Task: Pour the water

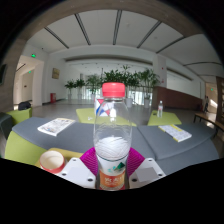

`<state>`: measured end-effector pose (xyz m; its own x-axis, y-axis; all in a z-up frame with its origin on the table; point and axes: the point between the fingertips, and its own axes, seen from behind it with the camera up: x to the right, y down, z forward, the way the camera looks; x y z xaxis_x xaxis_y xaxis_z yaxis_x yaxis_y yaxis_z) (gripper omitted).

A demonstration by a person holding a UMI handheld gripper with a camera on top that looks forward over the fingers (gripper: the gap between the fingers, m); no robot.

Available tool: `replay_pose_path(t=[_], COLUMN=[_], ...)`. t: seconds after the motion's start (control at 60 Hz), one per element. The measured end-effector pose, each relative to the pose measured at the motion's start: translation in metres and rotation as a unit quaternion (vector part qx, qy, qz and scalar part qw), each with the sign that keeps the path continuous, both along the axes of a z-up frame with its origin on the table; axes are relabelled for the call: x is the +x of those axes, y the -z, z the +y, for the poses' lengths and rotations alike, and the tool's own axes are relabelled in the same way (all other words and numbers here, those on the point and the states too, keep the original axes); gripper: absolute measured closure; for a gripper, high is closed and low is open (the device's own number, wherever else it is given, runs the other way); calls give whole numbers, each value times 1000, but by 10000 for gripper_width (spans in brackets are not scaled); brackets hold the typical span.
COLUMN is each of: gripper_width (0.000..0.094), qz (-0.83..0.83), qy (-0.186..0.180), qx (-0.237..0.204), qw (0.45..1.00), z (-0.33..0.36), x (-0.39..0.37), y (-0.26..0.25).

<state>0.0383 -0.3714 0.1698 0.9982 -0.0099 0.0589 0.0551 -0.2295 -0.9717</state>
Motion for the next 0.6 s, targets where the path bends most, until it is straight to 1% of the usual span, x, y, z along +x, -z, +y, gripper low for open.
replay_pose_path(t=[0.017,0.067,0.1,0.117,0.133,0.15,0.167,0.183,0.2,0.217,0.283,0.35,0.367,0.433,0.45,0.467,0.483,0.533,0.6], gripper_width=[614,615,611,603,596,588,591,542,552,525,441,369,334,57,75,112,117,72,81], qz=[4,8,12,14,14,15,14,15,17,19,18,21,22,22,20,17,15,5,-8], qy=[-1,-3,-3,-2,-3,-6,-6,-6,-5,-6,-5,3,7,20,22,27,31,38,41], qx=[-2,-13,-20,-26,-25,2,7,2,3,9,5,-22,-29,-37,-40,-43,-47,-55,-58], qw=[1000,1000,1000,1000,1000,1000,1000,1000,1000,1000,1000,1000,999,999,999,999,998,998,997], z=[3,1,0,0,-4,-3,-5,-6,-9,-3,-9,-8,-10,-21,-25,-29,-33,-46,-69], x=[17,30,35,24,23,23,25,30,27,27,24,31,32,32,32,33,33,31,22], y=[11,30,43,46,54,44,45,45,49,36,45,49,49,43,42,40,38,28,14])
